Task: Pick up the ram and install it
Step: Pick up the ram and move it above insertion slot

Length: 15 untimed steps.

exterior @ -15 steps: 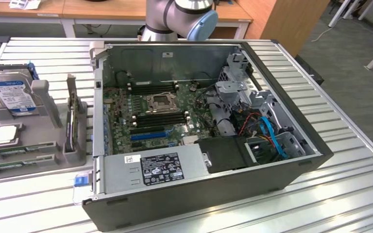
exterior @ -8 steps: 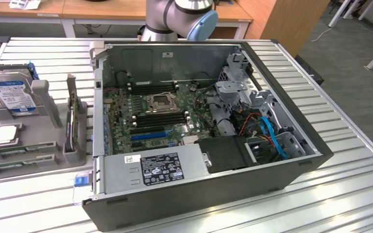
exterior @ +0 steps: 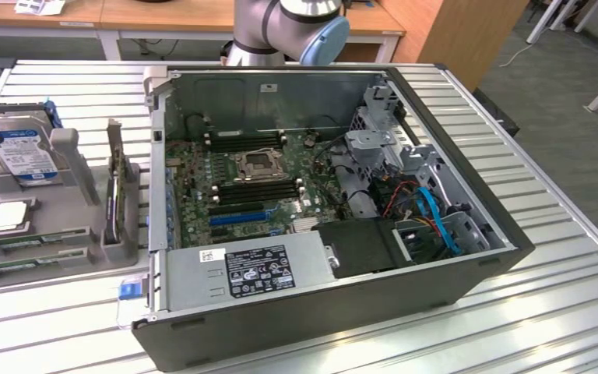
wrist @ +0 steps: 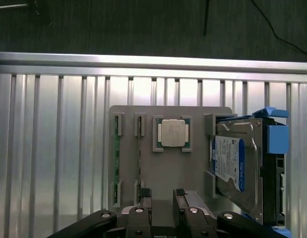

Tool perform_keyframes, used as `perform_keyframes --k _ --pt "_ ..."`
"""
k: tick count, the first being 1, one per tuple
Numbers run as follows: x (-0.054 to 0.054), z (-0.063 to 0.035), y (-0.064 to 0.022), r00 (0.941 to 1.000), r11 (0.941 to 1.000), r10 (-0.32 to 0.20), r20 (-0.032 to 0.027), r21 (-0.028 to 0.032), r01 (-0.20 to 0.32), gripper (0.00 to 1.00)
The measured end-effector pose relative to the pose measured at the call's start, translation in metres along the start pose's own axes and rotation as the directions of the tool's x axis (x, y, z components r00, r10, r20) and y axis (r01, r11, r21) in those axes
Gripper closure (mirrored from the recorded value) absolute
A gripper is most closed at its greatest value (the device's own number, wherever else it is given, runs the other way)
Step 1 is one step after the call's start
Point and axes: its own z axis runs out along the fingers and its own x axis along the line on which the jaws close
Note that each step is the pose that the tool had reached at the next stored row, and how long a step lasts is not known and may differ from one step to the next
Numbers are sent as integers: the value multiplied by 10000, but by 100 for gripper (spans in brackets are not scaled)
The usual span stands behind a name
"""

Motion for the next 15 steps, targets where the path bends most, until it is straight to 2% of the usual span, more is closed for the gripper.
perform_keyframes --k 15 --pt "4 176 -8 10000 10000 0 0 1 0 69"
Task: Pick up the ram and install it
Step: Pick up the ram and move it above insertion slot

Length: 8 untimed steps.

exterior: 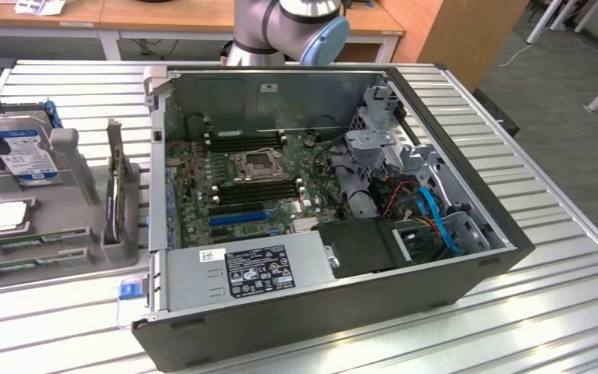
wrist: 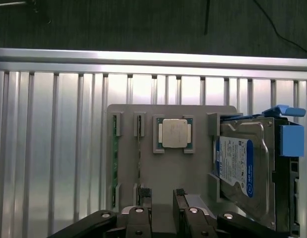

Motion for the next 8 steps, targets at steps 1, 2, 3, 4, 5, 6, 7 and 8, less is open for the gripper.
perform_keyframes --k 1,2,3,4,5,6,7,8 --pt "0 13 0 10000 10000 0 0 -1 0 69" --pt "1 27 -1 10000 10000 0 -1 -1 0 69" --pt "1 41 -2 10000 10000 0 -1 -2 0 69" --pt "1 56 -2 10000 10000 0 0 -1 0 69" --pt "2 72 -3 10000 10000 0 0 -1 0 69" --pt "2 88 -4 10000 10000 0 0 -1 0 69" --pt "2 103 -5 10000 10000 0 0 -1 0 69" --pt "3 119 -5 10000 10000 0 0 -1 0 69"
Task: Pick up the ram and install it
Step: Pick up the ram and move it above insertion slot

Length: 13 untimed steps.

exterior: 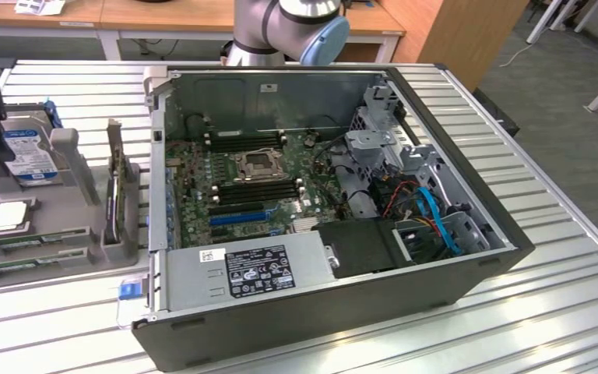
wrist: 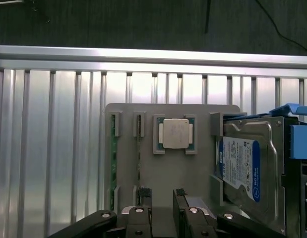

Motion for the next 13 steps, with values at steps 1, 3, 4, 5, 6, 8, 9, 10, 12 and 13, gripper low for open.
perform_keyframes --k 1,3,4,5,6,8,9,10,12,13 --pt "0 16 -1 10000 10000 -1 1 0 1 69" --pt "1 47 -2 10000 10000 -1 0 0 1 69" --pt "2 63 -3 10000 10000 -1 -1 -1 1 69" --pt "2 79 -4 10000 10000 -1 0 0 1 69" --pt "2 94 -4 10000 10000 0 0 0 0 69" --pt "3 126 -6 10000 10000 0 0 0 0 69" --pt "3 143 -6 10000 10000 0 0 0 0 69" --pt "4 158 -7 10000 10000 0 -1 -1 0 69" --pt "4 189 -9 10000 10000 0 0 0 0 69" --pt "5 204 -9 10000 10000 0 0 0 0 69"
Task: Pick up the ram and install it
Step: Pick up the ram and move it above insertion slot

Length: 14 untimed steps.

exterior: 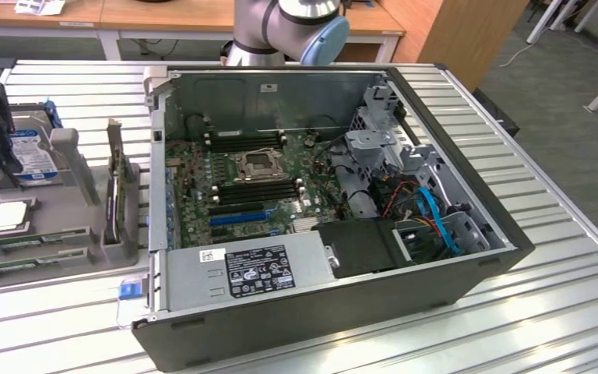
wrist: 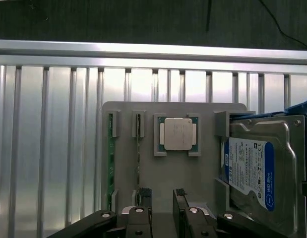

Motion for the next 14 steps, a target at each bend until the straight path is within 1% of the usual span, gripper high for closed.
perform_keyframes --k 14 --pt "5 220 -10 10000 10000 -1 0 0 1 69"
